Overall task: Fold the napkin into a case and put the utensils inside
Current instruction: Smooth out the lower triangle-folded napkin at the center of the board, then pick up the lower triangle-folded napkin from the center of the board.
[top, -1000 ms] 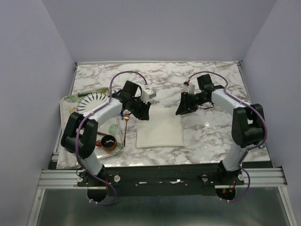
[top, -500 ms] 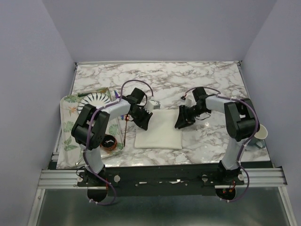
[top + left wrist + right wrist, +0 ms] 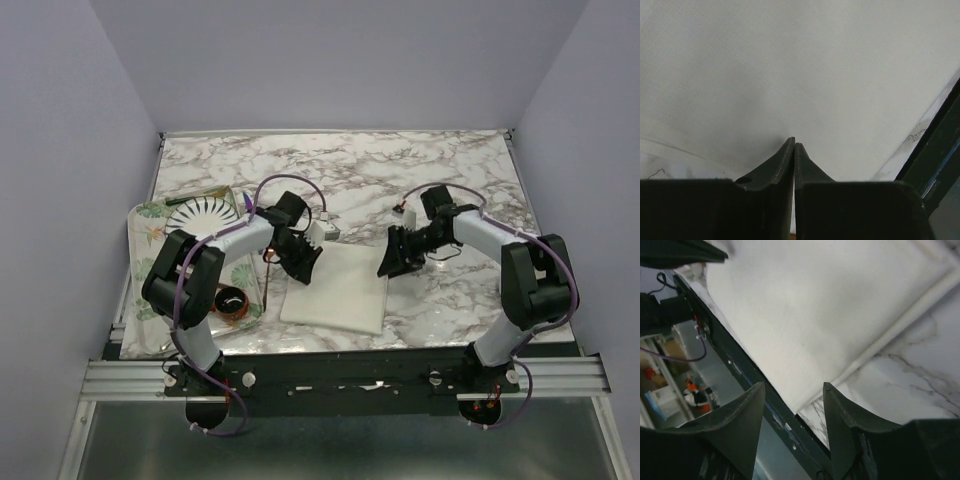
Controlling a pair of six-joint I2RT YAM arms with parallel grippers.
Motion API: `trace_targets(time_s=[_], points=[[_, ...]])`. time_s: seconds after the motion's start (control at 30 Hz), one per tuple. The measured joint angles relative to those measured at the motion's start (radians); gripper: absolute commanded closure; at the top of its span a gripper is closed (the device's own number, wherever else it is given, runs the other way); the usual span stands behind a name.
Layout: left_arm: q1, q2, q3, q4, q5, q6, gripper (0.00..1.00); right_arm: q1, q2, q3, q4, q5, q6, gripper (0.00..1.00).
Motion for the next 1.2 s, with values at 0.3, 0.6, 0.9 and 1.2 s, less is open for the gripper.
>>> trace_targets(time_s=[0.3,0.6,0.9,1.2], points=[[0.006,-0.020,0.008,-0.002,0.012,0.000,0.82,-0.085,0.083,0.234,-0.023,0.088,-0.056,0.32],[-0.005,-0.029,0.008,0.005,0.043,0.000,0.81,-0.092,0.267,0.322,-0.050,0.111,-0.070,0.34],[-0.033,-0.036,0.000,0.007,0.046,-0.002,0.81,-0.092,0.332,0.357,-0.050,0.063,-0.037,0.53],[-0.032,-0.033,-0.011,0.019,0.056,-0.044,0.82,-0.092,0.338,0.367,-0.060,0.018,-0.034,0.87]])
